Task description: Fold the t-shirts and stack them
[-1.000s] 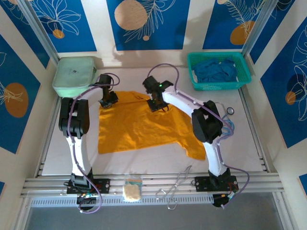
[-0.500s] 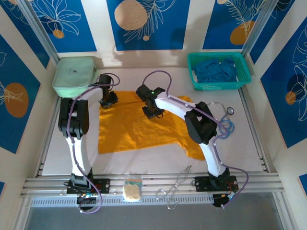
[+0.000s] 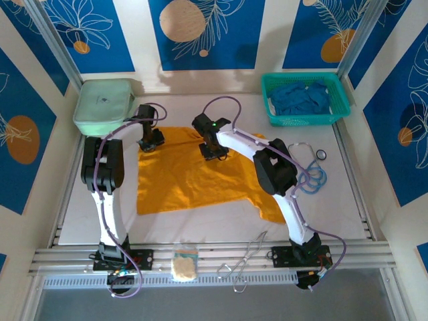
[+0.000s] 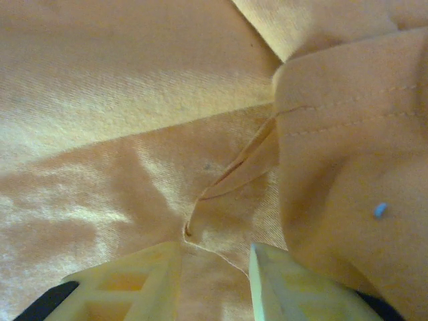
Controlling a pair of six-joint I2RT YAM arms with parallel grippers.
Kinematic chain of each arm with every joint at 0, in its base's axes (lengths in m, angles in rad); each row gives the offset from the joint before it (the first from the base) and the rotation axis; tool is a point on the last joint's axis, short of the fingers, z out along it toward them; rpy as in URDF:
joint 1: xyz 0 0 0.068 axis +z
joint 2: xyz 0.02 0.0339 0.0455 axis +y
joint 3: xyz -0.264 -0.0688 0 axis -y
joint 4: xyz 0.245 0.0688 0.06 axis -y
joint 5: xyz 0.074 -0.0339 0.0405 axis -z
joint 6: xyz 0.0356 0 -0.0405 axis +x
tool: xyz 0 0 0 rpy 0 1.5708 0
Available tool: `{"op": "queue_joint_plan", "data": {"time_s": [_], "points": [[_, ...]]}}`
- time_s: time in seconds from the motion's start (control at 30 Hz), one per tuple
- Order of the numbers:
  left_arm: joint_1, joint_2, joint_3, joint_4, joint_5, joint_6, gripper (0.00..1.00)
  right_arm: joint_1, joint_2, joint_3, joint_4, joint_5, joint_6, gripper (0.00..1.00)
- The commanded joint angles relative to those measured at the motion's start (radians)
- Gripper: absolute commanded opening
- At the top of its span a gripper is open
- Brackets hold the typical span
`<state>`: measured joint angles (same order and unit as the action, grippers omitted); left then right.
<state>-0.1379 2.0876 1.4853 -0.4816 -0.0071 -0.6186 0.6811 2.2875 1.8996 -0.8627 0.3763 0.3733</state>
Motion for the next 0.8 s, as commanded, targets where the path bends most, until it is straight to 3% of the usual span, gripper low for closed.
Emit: {"op": "queue_joint_plan", "data": {"time_s": [0.0,0.33,0.53,0.77], "points": [[0.014,-0.038,-0.022,0.0,0.018,0.01,0.32,0.006,0.028,0.039,-0.011,-0.034,0.026,0.32],[0.014,-0.035,-0.025,0.003,0.018,0.013,0.31,0.002,0.069,0.082,-0.038,-0.041,0.042,0.23],[0.016,-0.035,-0.025,0.001,0.016,0.016,0.32,-0.001,0.053,0.089,-0.044,-0.034,0.053,0.0],[0.015,-0.042,-0.033,0.0,0.013,0.02,0.32,0.002,-0.049,0.123,-0.085,0.041,-0.015,0.0]]}}
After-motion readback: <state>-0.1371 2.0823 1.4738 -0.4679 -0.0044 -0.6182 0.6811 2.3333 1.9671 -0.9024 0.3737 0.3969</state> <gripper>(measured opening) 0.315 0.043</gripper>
